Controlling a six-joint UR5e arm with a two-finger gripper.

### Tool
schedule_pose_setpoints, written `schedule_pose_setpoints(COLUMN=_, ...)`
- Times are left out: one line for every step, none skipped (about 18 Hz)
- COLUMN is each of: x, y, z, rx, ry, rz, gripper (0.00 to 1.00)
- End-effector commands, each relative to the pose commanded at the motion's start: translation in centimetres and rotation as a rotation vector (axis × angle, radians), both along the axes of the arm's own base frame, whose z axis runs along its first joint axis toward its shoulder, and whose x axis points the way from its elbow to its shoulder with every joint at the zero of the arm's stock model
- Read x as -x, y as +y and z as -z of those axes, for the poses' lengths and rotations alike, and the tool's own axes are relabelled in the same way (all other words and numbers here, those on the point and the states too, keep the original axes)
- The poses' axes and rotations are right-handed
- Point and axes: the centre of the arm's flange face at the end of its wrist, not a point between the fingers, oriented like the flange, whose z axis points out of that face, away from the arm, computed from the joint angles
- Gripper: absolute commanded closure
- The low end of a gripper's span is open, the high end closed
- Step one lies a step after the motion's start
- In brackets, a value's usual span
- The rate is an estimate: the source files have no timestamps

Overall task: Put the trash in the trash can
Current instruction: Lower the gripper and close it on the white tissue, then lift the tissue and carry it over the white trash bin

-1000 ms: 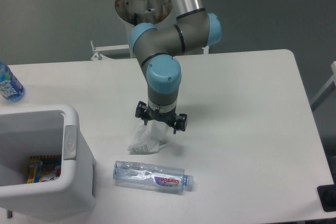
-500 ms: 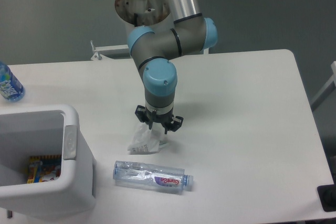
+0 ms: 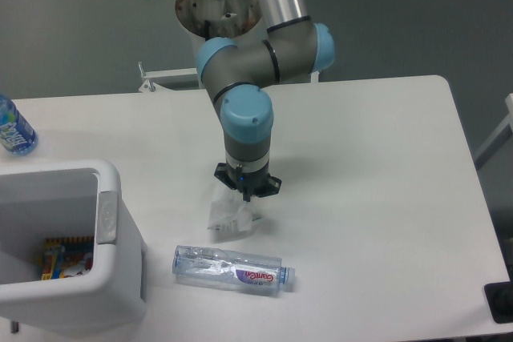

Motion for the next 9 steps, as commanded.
schedule_pose_setpoints(x=0.0, y=0.1, z=-1.1, rx=-0.032, ry=-0.001, rz=-0.002, gripper=1.00)
schedule_pose_setpoints(x=0.6, y=0.0, z=-2.7, rx=-0.074, ry=0.000, rz=-0.013, gripper=1.00)
schedule_pose_setpoints(x=1.1, y=-0.3, z=-4.4, rx=-0.126, ry=-0.004, rz=-0.032, gripper=1.00)
schedule_pose_setpoints(x=1.4, y=-0.1, z=-5.7, rx=-0.183, ry=-0.022, rz=-0.038, gripper=1.00)
schedule_pose_setpoints(x=1.9, y=0.3, z=-6.9, rx=-0.243, ry=-0.049, rz=-0.066, gripper=1.00)
schedule_pose_setpoints(x=2.3, y=0.7, z=-8.4, rx=-0.306, ry=-0.079, rz=-0.116, gripper=1.00)
schedule_pose_setpoints(x=2.5, y=1.2, z=-10.4, rx=-0.366, ry=-0.103, rz=-0.178, gripper=1.00)
schedule_pose_setpoints(x=2.6, y=1.7, z=-12.6, rx=-0.414, ry=-0.111, rz=-0.231, gripper=1.00)
schedule_pose_setpoints(x=2.9, y=2.1, z=-14.7, rx=-0.446, ry=-0.109, rz=-0.291, gripper=1.00)
